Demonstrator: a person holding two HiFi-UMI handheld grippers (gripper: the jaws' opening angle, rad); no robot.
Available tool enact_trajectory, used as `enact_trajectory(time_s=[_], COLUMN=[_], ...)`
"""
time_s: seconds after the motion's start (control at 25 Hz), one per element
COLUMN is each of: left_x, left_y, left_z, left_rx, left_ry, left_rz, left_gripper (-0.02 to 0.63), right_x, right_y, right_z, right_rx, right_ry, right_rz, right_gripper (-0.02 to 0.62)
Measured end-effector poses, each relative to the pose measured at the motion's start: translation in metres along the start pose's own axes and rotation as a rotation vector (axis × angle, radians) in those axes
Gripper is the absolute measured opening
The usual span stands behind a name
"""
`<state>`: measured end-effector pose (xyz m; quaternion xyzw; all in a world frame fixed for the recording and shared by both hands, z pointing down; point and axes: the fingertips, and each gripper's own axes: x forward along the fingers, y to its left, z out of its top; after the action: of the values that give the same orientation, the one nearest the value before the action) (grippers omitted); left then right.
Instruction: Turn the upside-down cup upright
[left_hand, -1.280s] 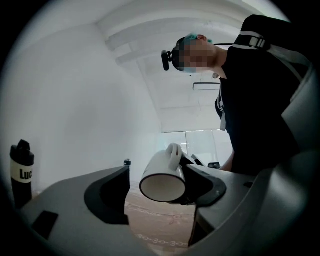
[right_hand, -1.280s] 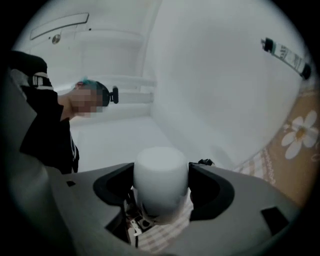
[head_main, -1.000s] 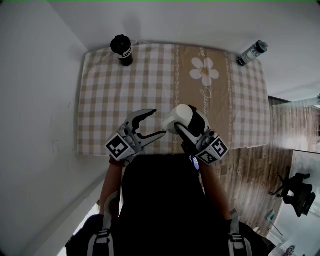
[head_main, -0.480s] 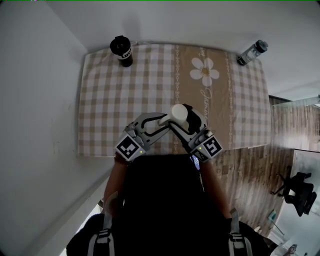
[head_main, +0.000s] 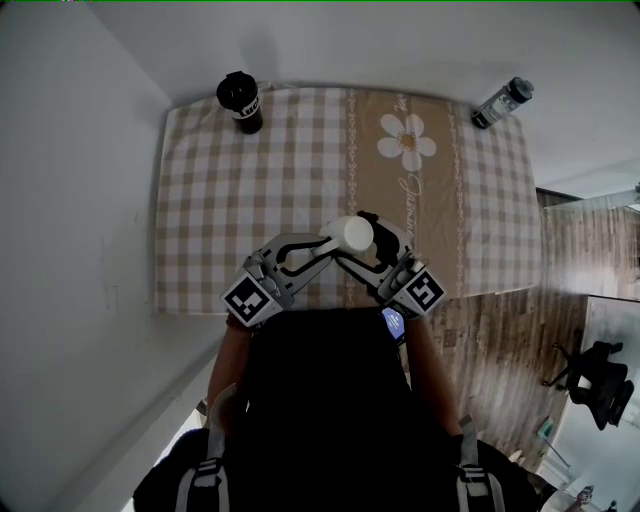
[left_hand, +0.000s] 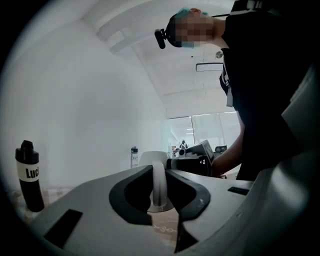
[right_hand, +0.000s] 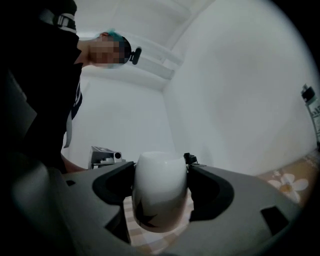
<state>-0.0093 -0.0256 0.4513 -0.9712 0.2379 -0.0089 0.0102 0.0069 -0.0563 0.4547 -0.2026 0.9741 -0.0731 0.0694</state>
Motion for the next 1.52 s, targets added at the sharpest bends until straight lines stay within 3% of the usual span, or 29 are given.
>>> enact_trajectory(time_s=[0.2,0.44,0.52,0.76,1.16,1.52], left_x=[0.001,0.008,0.008,0.007,-0.002,0.027], left_y=[-0.007,0.000,0.000,-0.001,0.030,0.037], left_z=[-0.007,-0.033,-0.035,-0.016,-0.018,-0.065], left_rx=[0.028,0.115,0.120,0.015,-0.089,-0.103], left_ry=[0.034,0.173,0.179,0.047,-0.041,0.055], left_rz=[-0.021,0.025,0.038,0.031,0.165,0.178], left_gripper=[0.072,0.069,0.067,0.066,0.066,0.066], right_x=[-0.002,-0.002,-0.003,-0.008,-0.050,-0.073], right_y=[0.006,0.003,0.004,0.005,-0.019,-0.015], right_z=[-0.003,-0.005,-0.008,0.004,0.009,-0.001], right_rx=[-0.031,-0.328,-0.368,-0.266,-0.176,-0.162], right_ry=[0.047,0.176,0.218,0.127,0.077,0.106], right_rz=[0.049,-0.086,-0.098,-0.123,-0.280,-0.321], right_gripper=[0.353,0.351,0.354,0.354,0.320,0.308])
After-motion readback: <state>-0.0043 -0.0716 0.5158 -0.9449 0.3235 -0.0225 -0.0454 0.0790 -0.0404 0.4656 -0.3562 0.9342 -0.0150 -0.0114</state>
